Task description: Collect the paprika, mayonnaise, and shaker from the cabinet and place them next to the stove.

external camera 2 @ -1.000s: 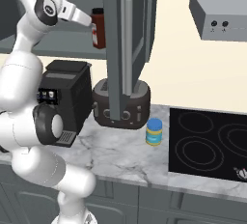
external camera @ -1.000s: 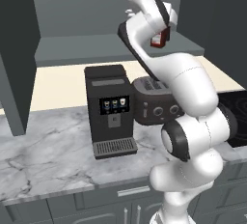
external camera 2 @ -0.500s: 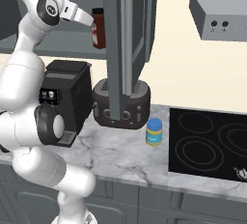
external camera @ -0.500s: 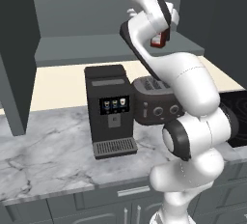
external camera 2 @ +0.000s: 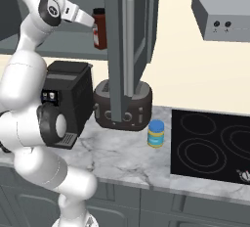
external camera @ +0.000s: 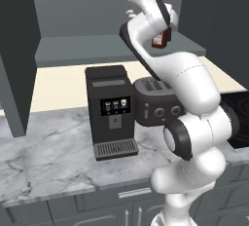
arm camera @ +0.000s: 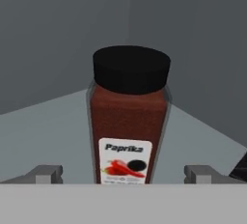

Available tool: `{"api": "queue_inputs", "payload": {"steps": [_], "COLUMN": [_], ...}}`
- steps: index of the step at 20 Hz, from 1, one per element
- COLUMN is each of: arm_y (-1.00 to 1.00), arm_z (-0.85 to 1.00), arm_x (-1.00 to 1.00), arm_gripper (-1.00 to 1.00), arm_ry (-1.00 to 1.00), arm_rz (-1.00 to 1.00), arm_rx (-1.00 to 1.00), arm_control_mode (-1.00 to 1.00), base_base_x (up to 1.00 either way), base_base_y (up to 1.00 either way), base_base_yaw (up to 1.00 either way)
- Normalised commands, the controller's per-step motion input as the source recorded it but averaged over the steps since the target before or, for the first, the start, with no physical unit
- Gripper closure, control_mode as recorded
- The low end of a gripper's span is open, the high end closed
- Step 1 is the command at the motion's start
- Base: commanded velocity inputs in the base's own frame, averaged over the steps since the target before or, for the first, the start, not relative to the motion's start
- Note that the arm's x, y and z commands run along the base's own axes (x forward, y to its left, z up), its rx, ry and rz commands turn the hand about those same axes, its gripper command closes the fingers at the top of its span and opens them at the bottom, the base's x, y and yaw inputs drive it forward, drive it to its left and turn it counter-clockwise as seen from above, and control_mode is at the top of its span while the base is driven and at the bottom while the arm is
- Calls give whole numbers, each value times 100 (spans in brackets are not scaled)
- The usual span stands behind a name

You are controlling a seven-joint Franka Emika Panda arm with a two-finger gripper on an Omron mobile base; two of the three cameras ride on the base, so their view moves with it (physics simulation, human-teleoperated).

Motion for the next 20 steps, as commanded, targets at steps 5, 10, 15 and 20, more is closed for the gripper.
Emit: {"api": "queue_inputs", "payload": {"steps": [5, 10, 15, 20], "arm_y": [-2, -19, -11, 0], "arm_z": [0, 0, 0, 0], "arm_x": [8, 4, 1, 0], "arm_gripper": [-100, -100, -100, -100], "arm_ry": [0, 0, 0, 0], "arm_rz": [0, -1, 0, 0], "arm_rx": [2, 8, 5, 0], "arm_control_mode": [-100, -100, -100, -100], "base_base_x": [0, 0, 0, 0], "base_base_y": [0, 0, 0, 0], "base_base_yaw": [0, 0, 0, 0]}}
